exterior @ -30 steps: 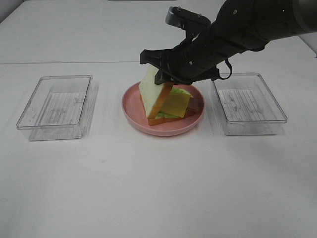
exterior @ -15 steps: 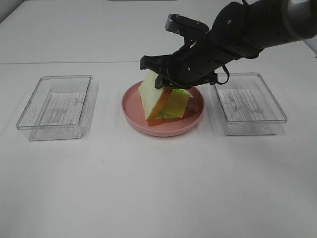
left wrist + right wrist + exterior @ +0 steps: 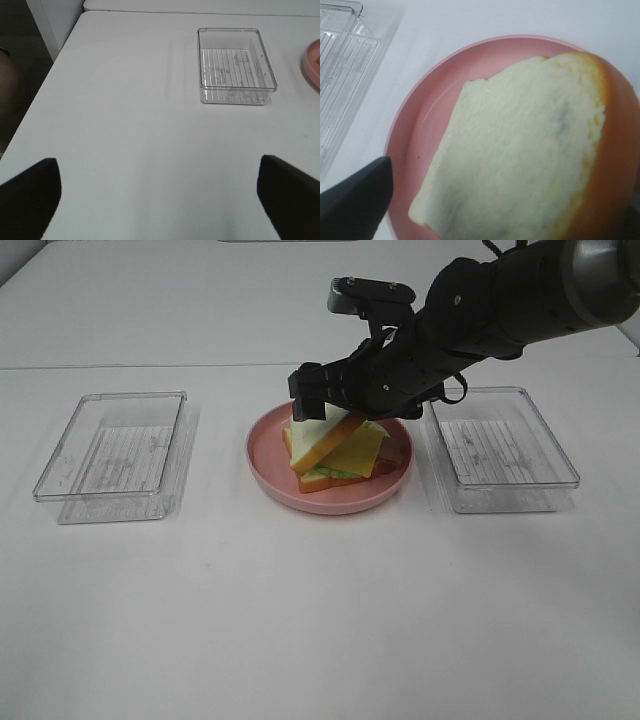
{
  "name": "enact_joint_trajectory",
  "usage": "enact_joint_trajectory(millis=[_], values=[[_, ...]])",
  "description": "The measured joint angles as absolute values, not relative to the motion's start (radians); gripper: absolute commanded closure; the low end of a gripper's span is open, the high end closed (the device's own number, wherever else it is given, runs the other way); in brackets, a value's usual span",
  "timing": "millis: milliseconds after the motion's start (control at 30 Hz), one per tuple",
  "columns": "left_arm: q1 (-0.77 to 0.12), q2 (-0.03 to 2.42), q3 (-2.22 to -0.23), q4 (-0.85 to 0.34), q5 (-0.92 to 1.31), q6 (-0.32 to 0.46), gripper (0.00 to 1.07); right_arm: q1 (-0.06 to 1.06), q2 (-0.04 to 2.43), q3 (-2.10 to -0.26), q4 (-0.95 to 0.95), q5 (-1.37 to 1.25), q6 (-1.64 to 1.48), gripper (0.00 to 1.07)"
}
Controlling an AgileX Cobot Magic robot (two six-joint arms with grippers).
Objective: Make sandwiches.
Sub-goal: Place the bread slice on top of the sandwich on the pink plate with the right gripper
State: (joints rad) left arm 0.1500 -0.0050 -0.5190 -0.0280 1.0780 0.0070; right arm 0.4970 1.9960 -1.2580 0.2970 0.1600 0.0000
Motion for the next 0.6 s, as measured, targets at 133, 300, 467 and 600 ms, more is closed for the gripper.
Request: enact_joint_trajectory(millis=[133,300,467,600], values=[[0.150,-0.005,-0.519,-0.028,1.078,0.007,0.07,0.497,1.996,-1.258,0.218,0.159,0.000,0.15],[0.150,-0.005,-0.519,-0.028,1.078,0.007,0.07,0.497,1.996,-1.257,0.087,0.179,0.000,0.15],[0.150,-0.005,-0.519,-0.028,1.078,0.007,0.07,0.497,1.996,-1.257,0.000,0.241,0.000,0.15],[0.150,-0.005,-0.519,-0.028,1.078,0.007,0.07,0.497,1.996,-1.257,-0.071,0.275,0.000,0.15]])
